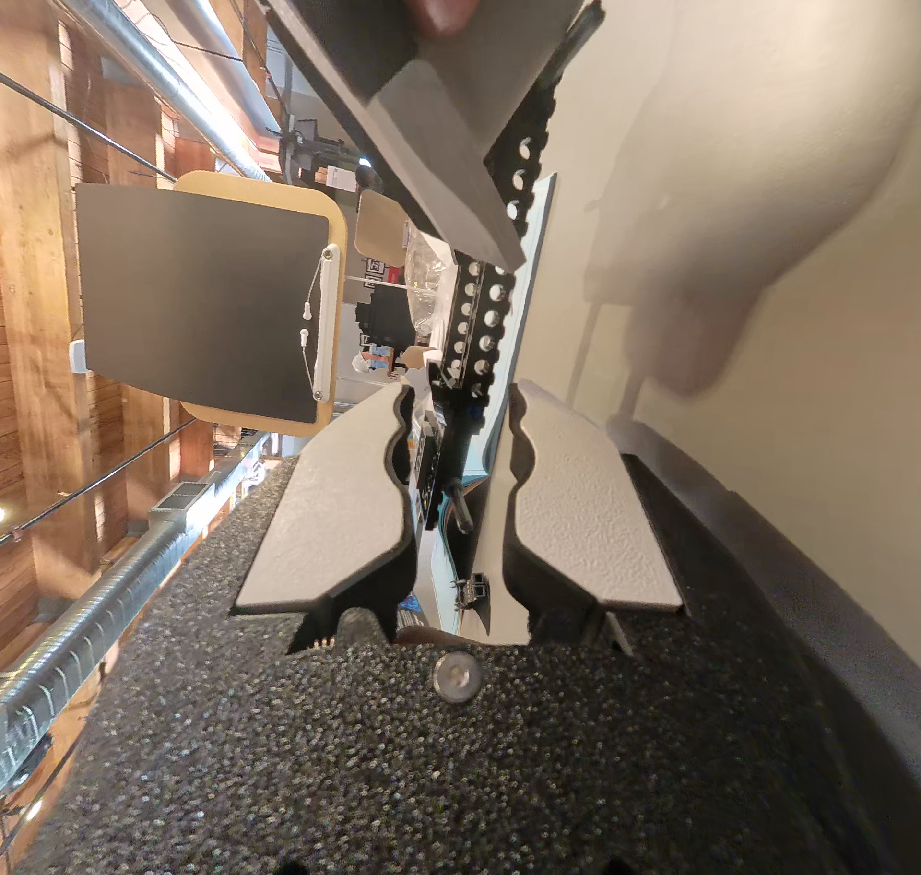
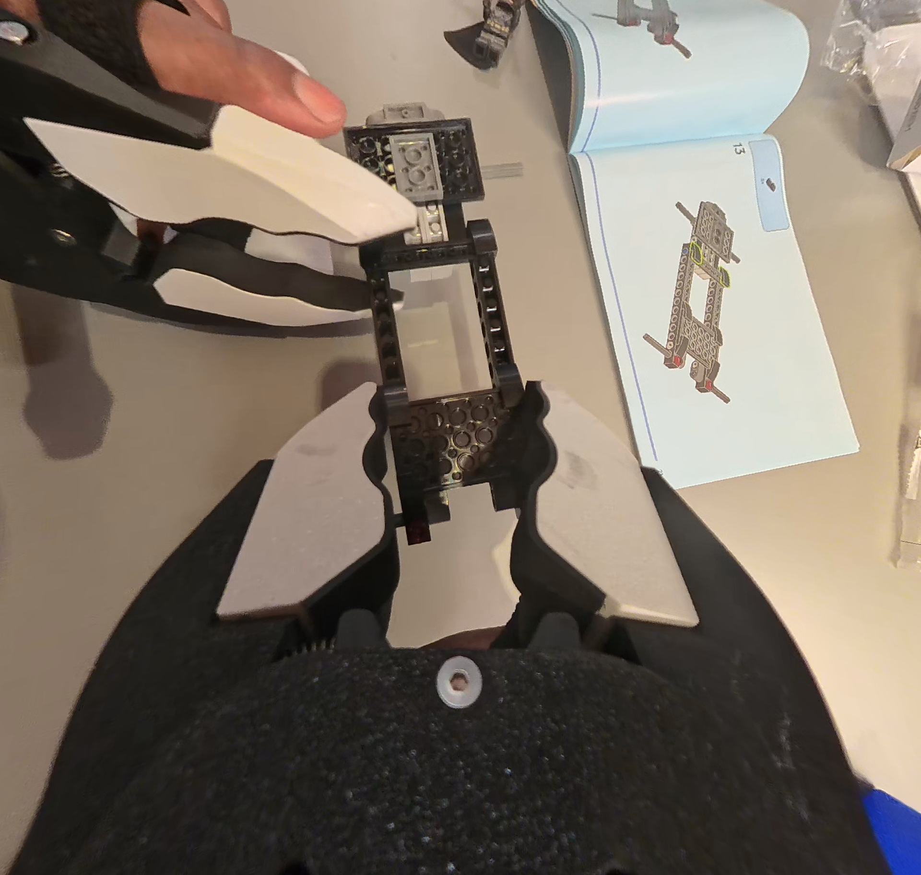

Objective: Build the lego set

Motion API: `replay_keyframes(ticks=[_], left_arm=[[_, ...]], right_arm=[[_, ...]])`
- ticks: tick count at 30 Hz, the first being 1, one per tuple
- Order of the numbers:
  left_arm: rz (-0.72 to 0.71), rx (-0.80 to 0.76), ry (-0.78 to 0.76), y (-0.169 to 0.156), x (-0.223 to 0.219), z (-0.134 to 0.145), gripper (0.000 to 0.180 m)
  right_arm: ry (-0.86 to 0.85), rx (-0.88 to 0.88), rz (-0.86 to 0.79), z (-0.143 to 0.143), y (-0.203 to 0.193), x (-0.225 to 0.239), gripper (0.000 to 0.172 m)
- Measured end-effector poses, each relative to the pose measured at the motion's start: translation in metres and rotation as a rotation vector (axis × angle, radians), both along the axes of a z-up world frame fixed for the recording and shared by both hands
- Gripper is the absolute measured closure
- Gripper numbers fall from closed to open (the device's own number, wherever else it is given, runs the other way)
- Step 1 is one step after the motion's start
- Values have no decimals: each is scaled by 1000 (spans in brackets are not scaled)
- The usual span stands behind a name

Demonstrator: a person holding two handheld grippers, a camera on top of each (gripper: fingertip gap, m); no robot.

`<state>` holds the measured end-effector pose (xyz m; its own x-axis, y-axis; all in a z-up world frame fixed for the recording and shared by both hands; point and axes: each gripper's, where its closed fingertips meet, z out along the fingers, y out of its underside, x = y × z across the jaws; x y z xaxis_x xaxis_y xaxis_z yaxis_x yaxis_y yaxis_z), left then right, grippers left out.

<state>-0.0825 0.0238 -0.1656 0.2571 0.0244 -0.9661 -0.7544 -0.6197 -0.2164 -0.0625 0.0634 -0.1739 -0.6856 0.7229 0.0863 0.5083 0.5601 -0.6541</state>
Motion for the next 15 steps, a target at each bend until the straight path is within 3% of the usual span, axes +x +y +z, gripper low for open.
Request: replay_keyframes(ticks=[4,8,15], left_arm=[[6,0,22,0,-3,1,145],[1,24,51,-1,-4,7,159],[7,51,73,-2,-7,13,160]], right_arm=[[6,-25,10,6,-6,3,119],[11,-24,14,9,-9,4,119],[11,-50,-11,15,-9,3,119]])
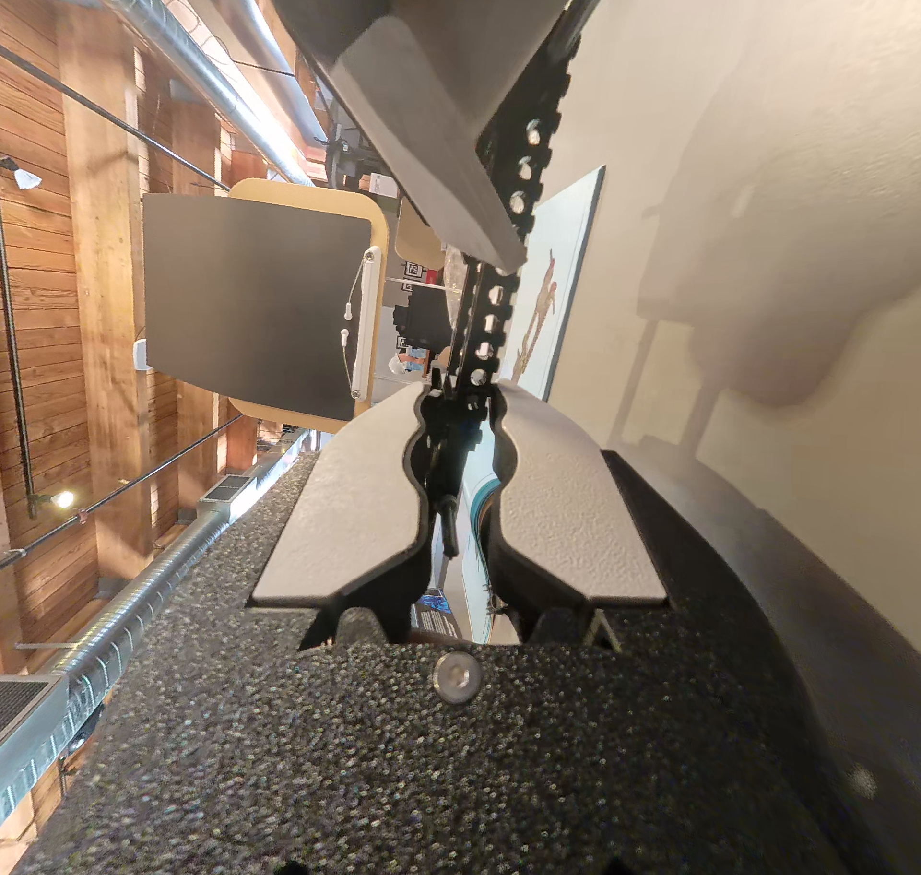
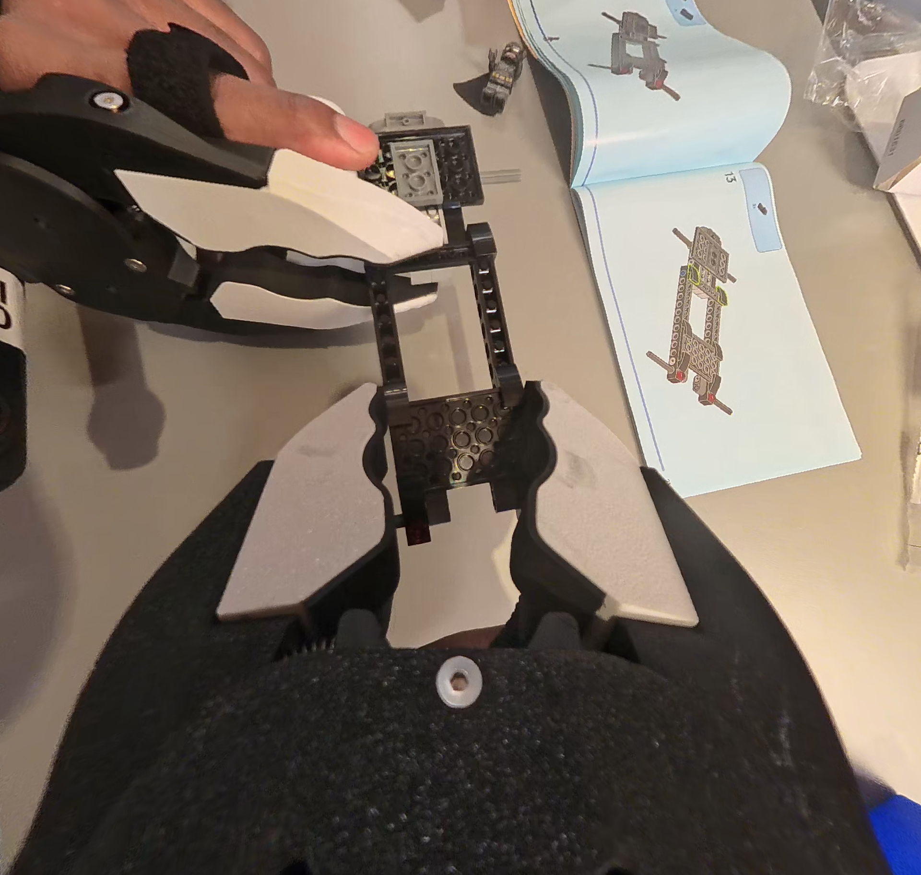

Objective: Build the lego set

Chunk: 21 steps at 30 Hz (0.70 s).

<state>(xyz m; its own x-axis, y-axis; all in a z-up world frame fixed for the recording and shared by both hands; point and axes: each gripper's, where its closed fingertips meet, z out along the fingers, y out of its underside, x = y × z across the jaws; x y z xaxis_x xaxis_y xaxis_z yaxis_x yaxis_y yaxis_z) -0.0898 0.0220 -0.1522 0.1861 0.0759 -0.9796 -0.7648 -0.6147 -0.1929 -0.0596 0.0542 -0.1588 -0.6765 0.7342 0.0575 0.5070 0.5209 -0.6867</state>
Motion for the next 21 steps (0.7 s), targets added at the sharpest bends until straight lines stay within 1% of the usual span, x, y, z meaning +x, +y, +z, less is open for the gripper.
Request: replay_keyframes(ticks=[7,15,17,18,21], left_arm=[[-2,25,-3,-1,-3,2,161],[0,-1,29,-1,-4,-1,161],[5,-15,34,-1,-5,-2,161],[6,-32,24,0,-5,-4,161],[9,-75,-16,3,-7,-12,161]], right_arm=[[3,-25,-20,7,-1,0,119],[3,-21,-33,4,-1,-1,119],[29,7,-39,4,1,-3,116],[54,42,-46,4,3,-5,112],[136,148,-31,5,8,-7,107]])
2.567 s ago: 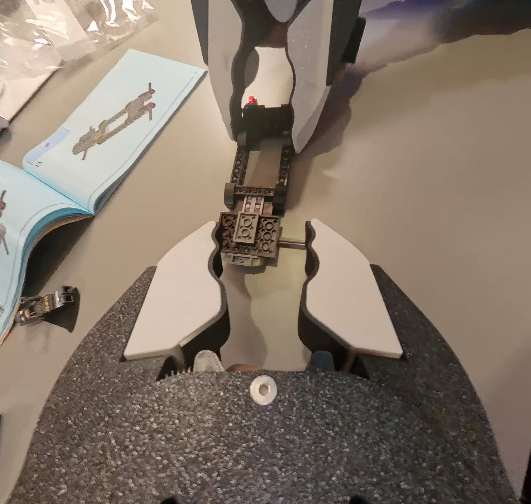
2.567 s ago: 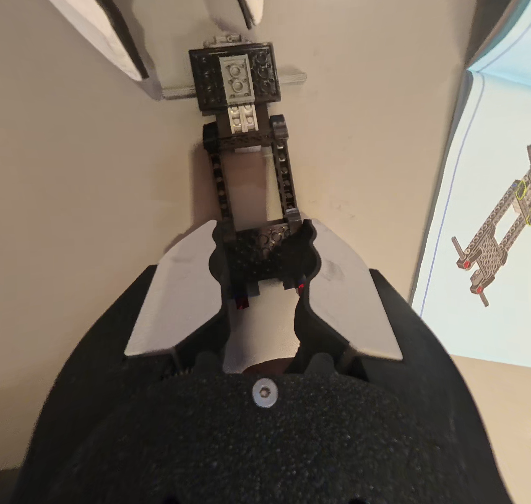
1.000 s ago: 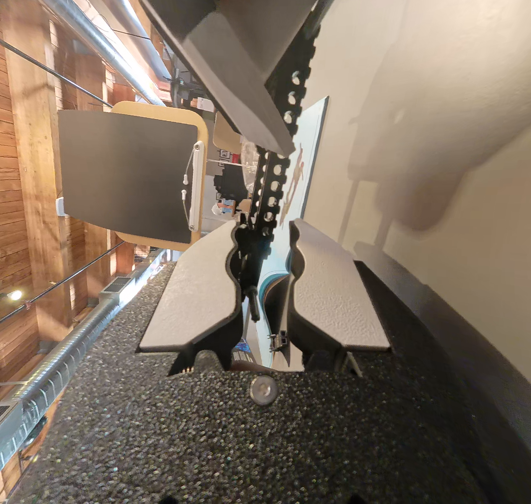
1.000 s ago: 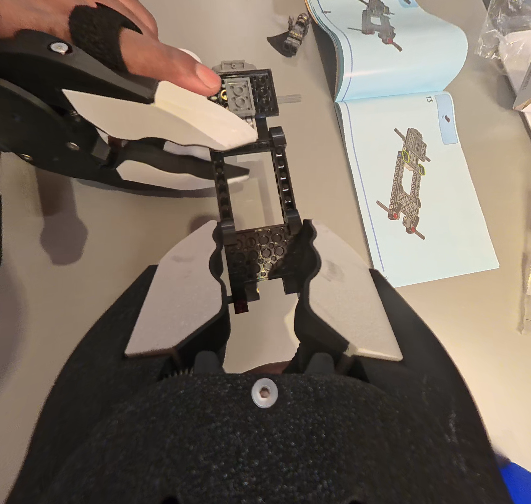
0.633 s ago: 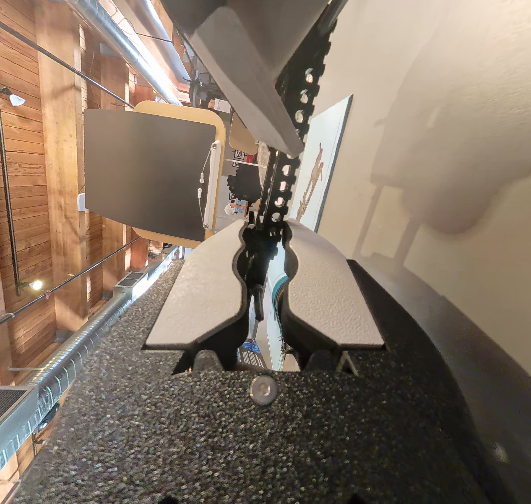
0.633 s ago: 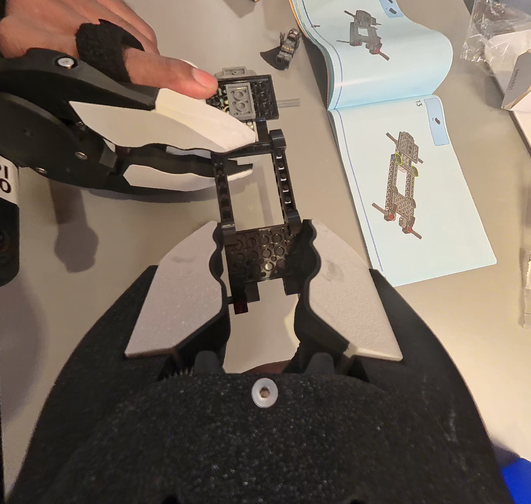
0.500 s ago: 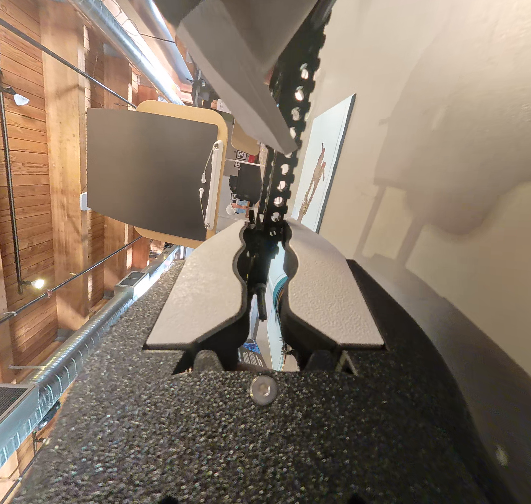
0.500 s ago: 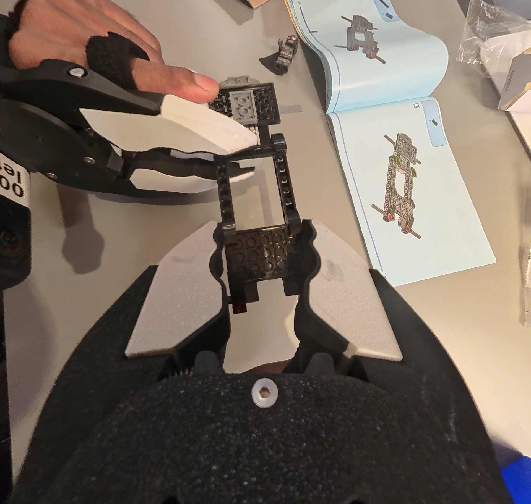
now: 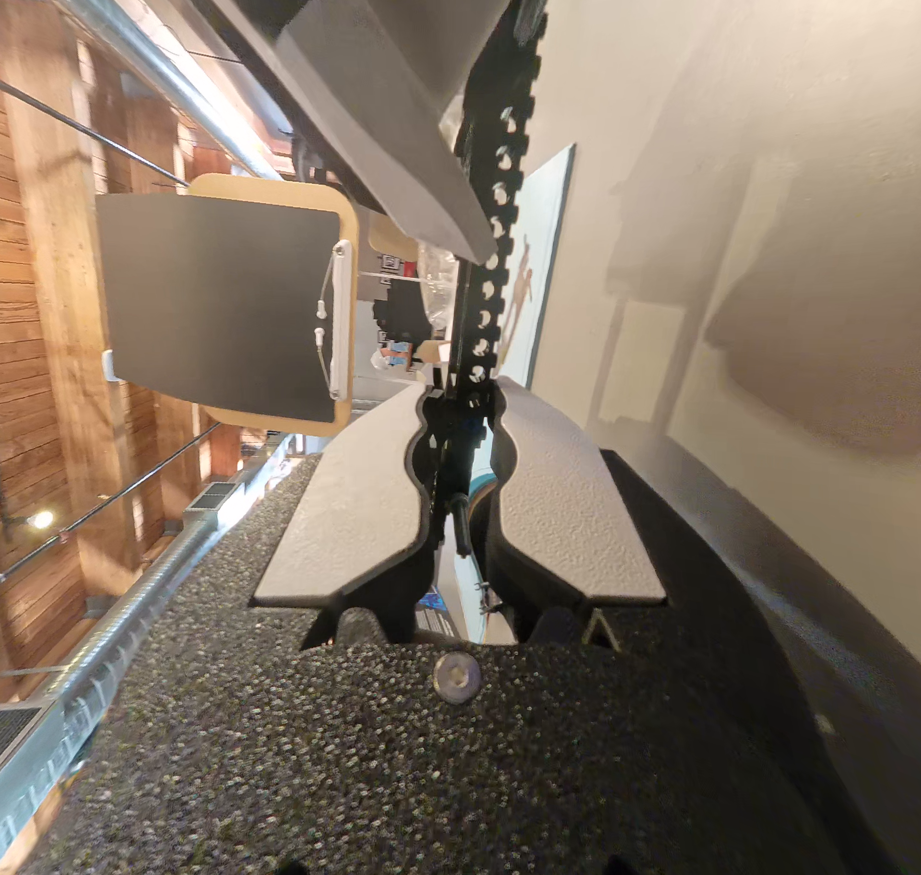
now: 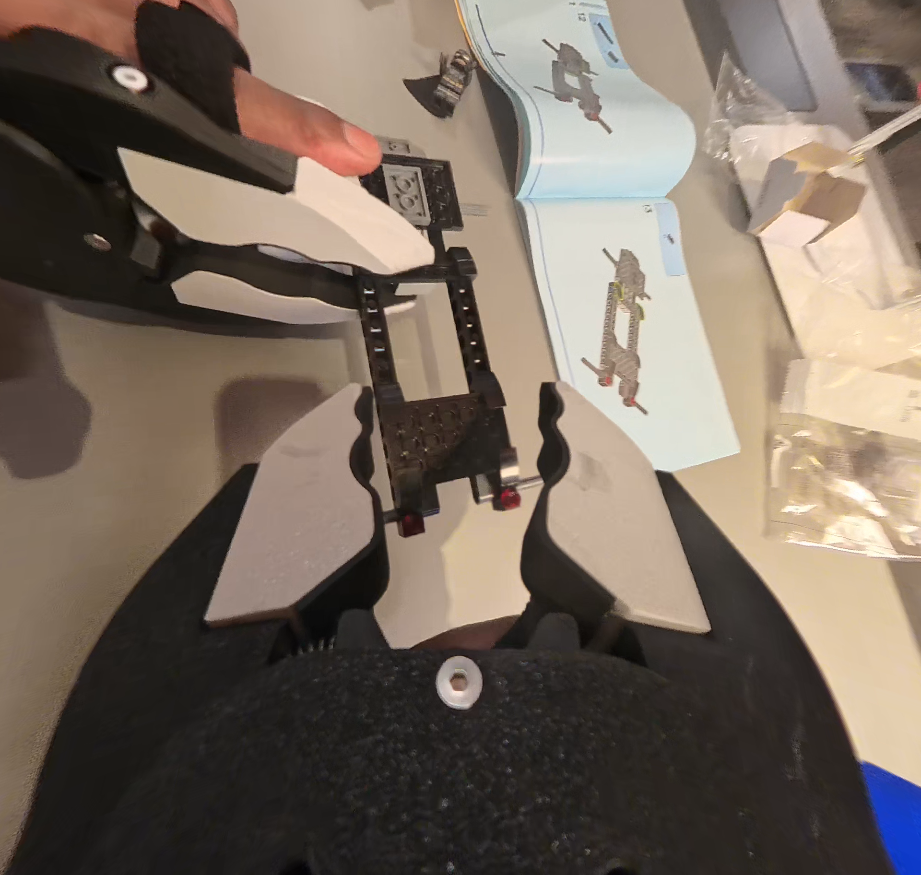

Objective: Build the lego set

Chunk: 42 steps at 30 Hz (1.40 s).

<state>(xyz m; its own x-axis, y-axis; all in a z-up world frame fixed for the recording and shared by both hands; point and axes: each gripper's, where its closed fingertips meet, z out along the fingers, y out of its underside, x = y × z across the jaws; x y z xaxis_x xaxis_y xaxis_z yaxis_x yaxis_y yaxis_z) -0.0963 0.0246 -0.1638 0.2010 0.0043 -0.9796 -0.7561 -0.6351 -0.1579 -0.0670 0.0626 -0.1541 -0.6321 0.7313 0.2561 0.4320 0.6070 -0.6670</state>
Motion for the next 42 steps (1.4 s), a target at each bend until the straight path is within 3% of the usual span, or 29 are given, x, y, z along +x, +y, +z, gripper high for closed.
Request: replay_keyframes(ticks=[3,8,13,21,25,35,42], left_arm=[[20,-53,-55,0,-5,-6,161],[41,-72,-154,-4,-15,-9,161],[32,-50,-275,-6,-22,-6,161],[-73,-44,-566,0,-15,-1,161],[-150,-60,-669,6,-8,4,161],[-288,-40,-705,20,0,2,161],[-273,-83,-651,18,-2,2,161]], right_arm=[[67,82,21,2,6,1,104],[198,76,62,19,3,9,107],[392,217,66,25,4,16,112],[487,325,176,20,9,20,109],[522,343,148,23,18,13,109],[587,296,164,29,8,4,131],[591,332,195,21,9,4,127]])
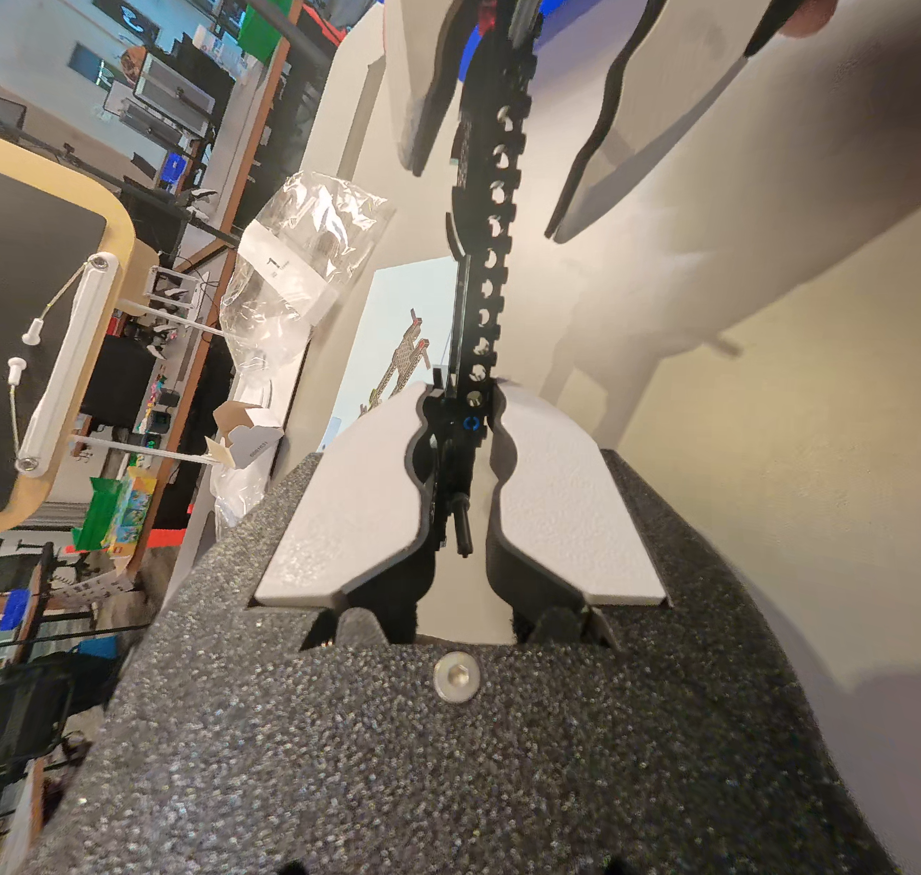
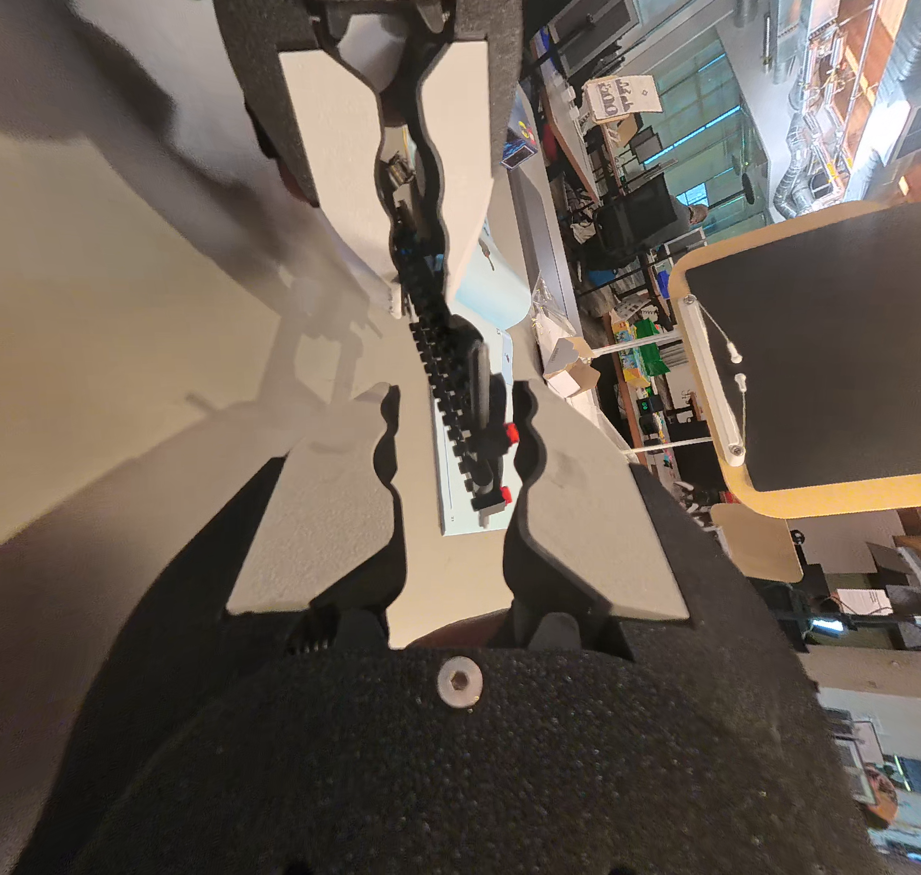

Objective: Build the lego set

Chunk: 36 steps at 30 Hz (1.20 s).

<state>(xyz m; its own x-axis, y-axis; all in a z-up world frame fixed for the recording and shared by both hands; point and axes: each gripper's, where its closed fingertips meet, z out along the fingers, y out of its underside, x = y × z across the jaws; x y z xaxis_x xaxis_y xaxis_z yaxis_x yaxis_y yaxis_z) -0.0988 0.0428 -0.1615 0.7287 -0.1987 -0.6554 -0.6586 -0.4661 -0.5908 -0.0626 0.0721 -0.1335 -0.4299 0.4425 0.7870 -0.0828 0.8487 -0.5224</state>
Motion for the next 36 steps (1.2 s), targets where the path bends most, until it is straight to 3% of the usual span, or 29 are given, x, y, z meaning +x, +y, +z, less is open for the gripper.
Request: replay_keyframes(ticks=[6,11,15,20,25,36], left_arm=[[-9,-54,6,-1,5,-2,161],[132,-69,-84,-7,-14,-4,161],[251,-89,17,-14,-33,-3,161],[320,-138,203,-19,-41,0,161],[315,-176,291,-25,-38,0,161],[200,-152,325,-24,-17,2,160]], right_arm=[[50,29,26,2,2,5,124],[162,-63,-80,27,14,14,128],[176,3,-169,17,4,16,131],[217,213,-332,-6,-6,0,127],[238,363,-385,-13,-5,-10,124],[216,412,-437,-18,-5,-24,124]])
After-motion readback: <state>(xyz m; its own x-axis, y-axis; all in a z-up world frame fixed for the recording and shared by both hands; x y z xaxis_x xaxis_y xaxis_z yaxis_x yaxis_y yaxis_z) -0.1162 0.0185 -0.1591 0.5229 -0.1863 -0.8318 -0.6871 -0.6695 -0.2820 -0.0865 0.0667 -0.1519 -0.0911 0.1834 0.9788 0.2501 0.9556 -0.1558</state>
